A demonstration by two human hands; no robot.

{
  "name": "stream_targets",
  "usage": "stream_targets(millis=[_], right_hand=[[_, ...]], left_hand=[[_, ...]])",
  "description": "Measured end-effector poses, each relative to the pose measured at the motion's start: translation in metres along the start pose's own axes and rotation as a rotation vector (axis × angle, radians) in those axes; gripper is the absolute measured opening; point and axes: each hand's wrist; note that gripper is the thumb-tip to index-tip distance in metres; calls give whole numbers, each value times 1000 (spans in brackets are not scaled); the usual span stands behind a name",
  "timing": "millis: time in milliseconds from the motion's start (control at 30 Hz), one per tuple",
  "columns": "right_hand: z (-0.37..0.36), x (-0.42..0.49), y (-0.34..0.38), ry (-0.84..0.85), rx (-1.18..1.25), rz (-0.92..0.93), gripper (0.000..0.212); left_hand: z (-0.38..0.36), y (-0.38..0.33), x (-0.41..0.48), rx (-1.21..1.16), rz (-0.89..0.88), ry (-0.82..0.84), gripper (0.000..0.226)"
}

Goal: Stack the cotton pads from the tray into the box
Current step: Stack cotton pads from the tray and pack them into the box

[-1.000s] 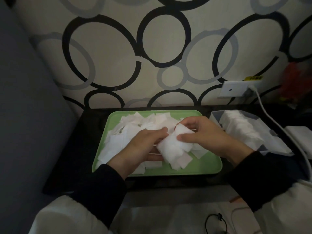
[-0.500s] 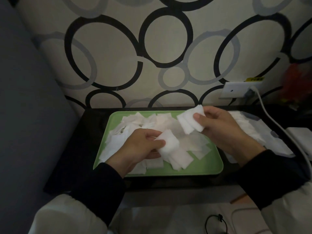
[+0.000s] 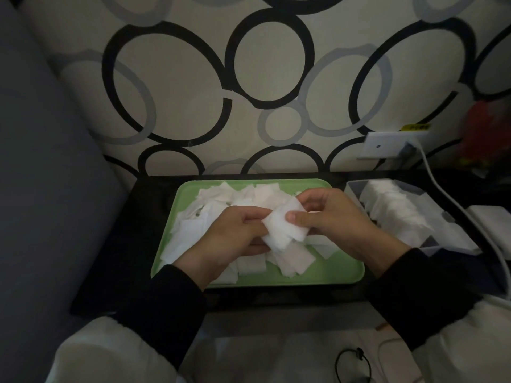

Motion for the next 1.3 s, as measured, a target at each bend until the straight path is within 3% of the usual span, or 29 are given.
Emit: stream_targets(millis=[100,200,400,633,867,1133,1300], right_hand=[[0,0,-1,-51,-46,44,15],[-1,-1,0,-64,-79,65,15],[-3,-4,3,-110,-25,66,13],[2,-3,11,-364,210,28,5],[-19,-16,20,-84,482,-139,12],[-25,-18,19,-142,477,-144,22],[-29,-16,16,-211,408,-141,17]], left_hand=[[0,-2,2,-42,32,-39,36],[0,-2,3,-124,52,-64,26],[0,2,1,-73,12,2,21],[4,8,7,-82,25,-217,25],[-8,9,9,-188,-61,-333,25],[-25,5,8,-293,-99,-319,31],[-30,6,9,-350,-95,-356,32]])
Point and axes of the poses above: each hand's wrist, its own x-axis towards the middle knuckle, its own z-axis out of the back of the hand, y = z × x, and after that the axes turned 11 degrees about -z, right-handed
